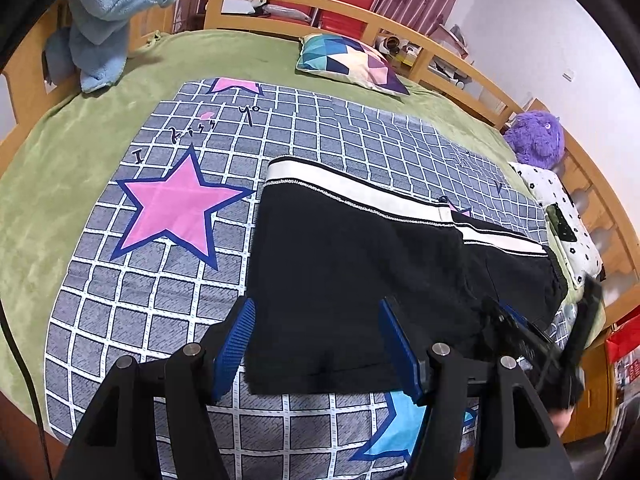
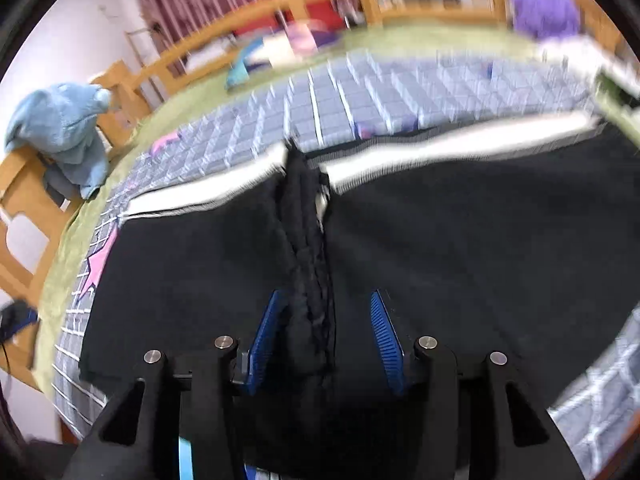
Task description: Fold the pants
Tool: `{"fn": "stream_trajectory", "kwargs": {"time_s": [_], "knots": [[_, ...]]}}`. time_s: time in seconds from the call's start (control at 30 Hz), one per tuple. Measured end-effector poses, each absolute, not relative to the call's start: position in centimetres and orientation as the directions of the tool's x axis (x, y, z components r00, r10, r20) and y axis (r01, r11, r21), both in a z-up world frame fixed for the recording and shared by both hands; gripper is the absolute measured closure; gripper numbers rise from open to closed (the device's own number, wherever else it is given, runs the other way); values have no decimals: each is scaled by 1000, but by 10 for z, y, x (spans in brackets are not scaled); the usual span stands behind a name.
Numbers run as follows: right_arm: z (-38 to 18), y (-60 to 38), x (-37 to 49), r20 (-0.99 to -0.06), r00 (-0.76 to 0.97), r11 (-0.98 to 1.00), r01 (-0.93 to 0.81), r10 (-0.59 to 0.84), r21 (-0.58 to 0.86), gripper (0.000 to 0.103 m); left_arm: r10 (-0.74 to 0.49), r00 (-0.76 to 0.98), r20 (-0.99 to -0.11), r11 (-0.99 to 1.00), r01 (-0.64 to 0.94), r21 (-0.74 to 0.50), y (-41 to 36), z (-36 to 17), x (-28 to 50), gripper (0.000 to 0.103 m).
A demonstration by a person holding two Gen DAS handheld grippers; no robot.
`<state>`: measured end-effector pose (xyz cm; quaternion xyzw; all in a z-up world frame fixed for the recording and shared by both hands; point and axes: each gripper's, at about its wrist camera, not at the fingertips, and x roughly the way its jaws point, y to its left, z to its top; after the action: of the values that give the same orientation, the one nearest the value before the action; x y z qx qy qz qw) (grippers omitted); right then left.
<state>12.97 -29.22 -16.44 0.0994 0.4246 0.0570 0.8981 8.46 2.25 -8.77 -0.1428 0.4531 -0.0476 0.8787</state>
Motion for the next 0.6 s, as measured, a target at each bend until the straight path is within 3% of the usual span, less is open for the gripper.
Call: {"fn": "stream_trajectory", "kwargs": {"time_s": [0.17,0.2,0.3,0.47,0.6], "knots": [[-166,-271,119,-773,601,978,-92,202,185,58,-209,582,-786,958,-41,-285,19,-88,84,41],[-175,-267,126,-799,574,983,-69,178,169,78,-206,583,-786,958,-42,-283,19,-88,84,41],[-172,-260,123,-778,607,986,-64,161,154,83,-202,579,-790,958,-50,-282,22,-89,84,41],[-115,-285,88,-605,732,937,-137,314,321,83,-213,564,-798,950,-71,-305,32,-93,86,41],[-127,-284,81,-650,679,931,-147,341,334,82,-227,557,-799,946,-68,-316,32,-95,87,41]]}}
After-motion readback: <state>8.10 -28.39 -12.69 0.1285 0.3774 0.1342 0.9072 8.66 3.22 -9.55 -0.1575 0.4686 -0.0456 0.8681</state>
